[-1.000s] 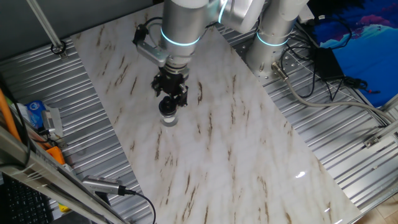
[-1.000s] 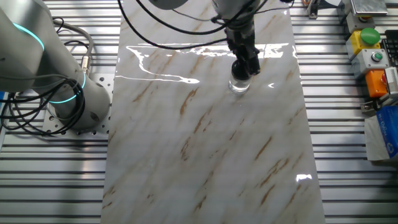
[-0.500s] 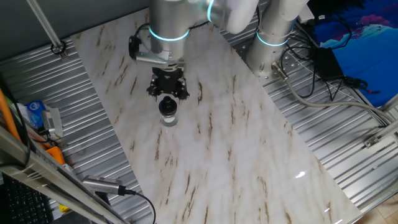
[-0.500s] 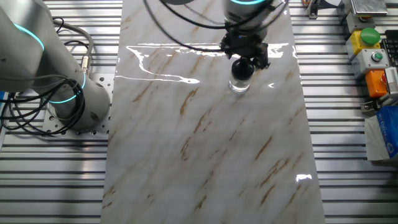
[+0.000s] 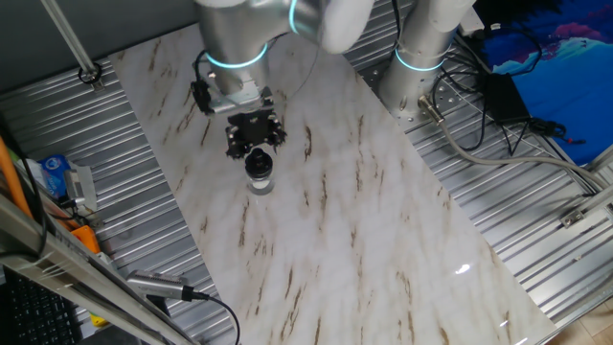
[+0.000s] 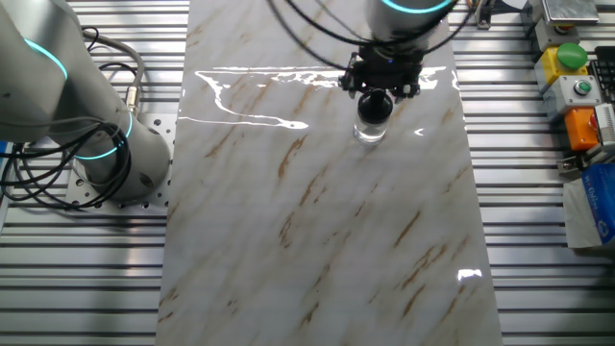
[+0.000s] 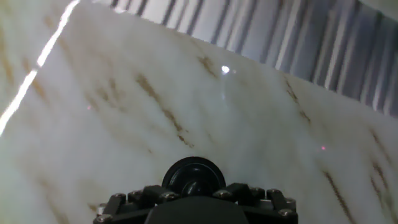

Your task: Screw the lid onto the jar

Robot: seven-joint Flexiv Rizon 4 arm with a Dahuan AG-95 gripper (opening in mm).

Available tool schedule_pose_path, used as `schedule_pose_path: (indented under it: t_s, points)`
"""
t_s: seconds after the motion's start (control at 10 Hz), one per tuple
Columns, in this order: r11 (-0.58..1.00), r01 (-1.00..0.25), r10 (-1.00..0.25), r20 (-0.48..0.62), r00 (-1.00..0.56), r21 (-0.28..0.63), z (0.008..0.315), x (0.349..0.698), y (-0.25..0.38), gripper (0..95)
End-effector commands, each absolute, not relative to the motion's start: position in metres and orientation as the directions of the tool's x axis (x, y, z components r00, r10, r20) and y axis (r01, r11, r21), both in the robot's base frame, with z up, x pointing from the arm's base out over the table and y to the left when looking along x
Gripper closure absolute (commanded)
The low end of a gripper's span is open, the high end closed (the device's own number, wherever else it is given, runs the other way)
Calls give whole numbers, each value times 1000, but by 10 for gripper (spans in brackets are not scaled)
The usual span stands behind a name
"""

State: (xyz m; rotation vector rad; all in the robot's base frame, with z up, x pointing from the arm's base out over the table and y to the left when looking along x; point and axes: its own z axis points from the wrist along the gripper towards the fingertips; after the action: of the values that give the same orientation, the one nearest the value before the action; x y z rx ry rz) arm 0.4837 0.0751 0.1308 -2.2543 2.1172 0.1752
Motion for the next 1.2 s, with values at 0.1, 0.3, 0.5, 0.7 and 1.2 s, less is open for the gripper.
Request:
schedule_pose_path:
  t_s: [0.1, 0.3, 0.5, 0.7, 1.2]
  points:
    - [-302, -948, -952, -80, 295, 96, 130, 483, 77, 380]
    - [-282, -955, -958, -72, 277, 89, 130, 482, 77, 380]
    - [-291, -954, -956, -70, 286, 78, 131, 482, 77, 380]
    - [-261, -964, -964, -60, 258, 58, 133, 480, 76, 380]
    - [-193, -981, -980, -46, 192, 22, 133, 478, 76, 570]
